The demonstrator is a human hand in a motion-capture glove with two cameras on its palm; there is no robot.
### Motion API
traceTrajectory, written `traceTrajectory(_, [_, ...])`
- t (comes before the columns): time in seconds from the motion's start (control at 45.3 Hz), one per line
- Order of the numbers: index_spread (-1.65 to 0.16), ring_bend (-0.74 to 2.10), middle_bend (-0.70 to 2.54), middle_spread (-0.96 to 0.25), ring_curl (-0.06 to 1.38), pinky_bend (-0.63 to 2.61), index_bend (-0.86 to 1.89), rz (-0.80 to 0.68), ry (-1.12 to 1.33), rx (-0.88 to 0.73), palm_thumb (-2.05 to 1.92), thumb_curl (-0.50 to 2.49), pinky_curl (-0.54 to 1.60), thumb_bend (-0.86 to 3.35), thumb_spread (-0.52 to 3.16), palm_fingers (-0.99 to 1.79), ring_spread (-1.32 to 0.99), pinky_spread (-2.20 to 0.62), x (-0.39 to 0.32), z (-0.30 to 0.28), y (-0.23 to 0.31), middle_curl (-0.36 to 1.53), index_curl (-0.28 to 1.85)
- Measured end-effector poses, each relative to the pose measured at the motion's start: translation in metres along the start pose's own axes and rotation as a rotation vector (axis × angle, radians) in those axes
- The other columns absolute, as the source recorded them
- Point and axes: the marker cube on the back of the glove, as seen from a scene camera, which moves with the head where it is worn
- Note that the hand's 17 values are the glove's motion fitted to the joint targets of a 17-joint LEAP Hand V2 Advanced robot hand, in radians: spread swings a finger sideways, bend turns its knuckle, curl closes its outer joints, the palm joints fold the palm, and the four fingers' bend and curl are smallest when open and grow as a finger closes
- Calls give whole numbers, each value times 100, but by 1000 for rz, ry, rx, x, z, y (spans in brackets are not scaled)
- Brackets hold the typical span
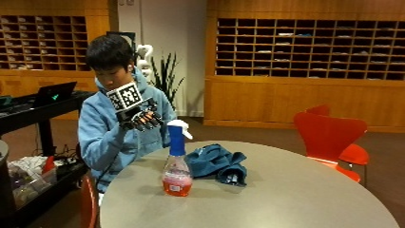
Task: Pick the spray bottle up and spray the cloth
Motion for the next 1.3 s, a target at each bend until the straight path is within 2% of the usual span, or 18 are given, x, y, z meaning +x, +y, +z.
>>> traceTrajectory(0.155, [-20, 47, 31, -3, 20, 41, 11, 22, -35, 19, 49, 15, 19, 25, 71, 56, 2, 16, 5, 0, -2, 17, 11])
traceTrajectory(0.353, [-23, 49, 27, -1, 25, 51, 6, 20, -135, 66, 52, 21, 27, 18, 92, 41, 5, 20, 7, -5, 1, 22, 12])
traceTrajectory(0.552, [-24, 47, 27, 1, 26, 55, 9, 96, -347, 247, 53, 25, 30, 10, 100, 33, 8, 22, 22, -1, -5, 26, 12])
traceTrajectory(0.662, [-24, 46, 28, 2, 26, 56, 10, 285, -474, 222, 54, 27, 31, 6, 101, 32, 10, 22, 33, 5, -11, 28, 13])
traceTrajectory(0.706, [-24, 47, 28, 2, 27, 55, 10, 310, -519, 236, 54, 28, 31, 4, 101, 31, 11, 22, 38, 11, -14, 29, 13])
traceTrajectory(0.773, [-23, 47, 28, 2, 27, 55, 11, 255, -565, 301, 55, 29, 32, 3, 101, 30, 11, 23, 50, 24, -28, 30, 14])
traceTrajectory(0.883, [-23, 48, 28, 3, 28, 55, 11, 303, -662, 307, 57, 31, 32, -1, 100, 29, 12, 23, 63, 40, -55, 31, 15])
traceTrajectory(0.971, [-22, 47, 27, 4, 28, 57, 10, 199, -744, 272, 58, 32, 33, -2, 100, 26, 13, 23, 71, 56, -68, 31, 15])
traceTrajectory(1.104, [-21, 44, 24, 9, 28, 61, 9, 203, -825, 288, 60, 33, 35, -2, 99, 8, 14, 24, 74, 84, -106, 31, 15])
traceTrajectory(1.236, [-21, 44, 24, 12, 27, 62, 9, 276, -879, 464, 62, 34, 35, -2, 99, 4, 16, 24, 68, 103, -147, 32, 14])
traceTrajectory(1.302, [-20, 47, 26, 12, 28, 61, 10, 303, -926, 375, 62, 35, 34, -3, 99, 8, 16, 24, 61, 107, -149, 32, 14])
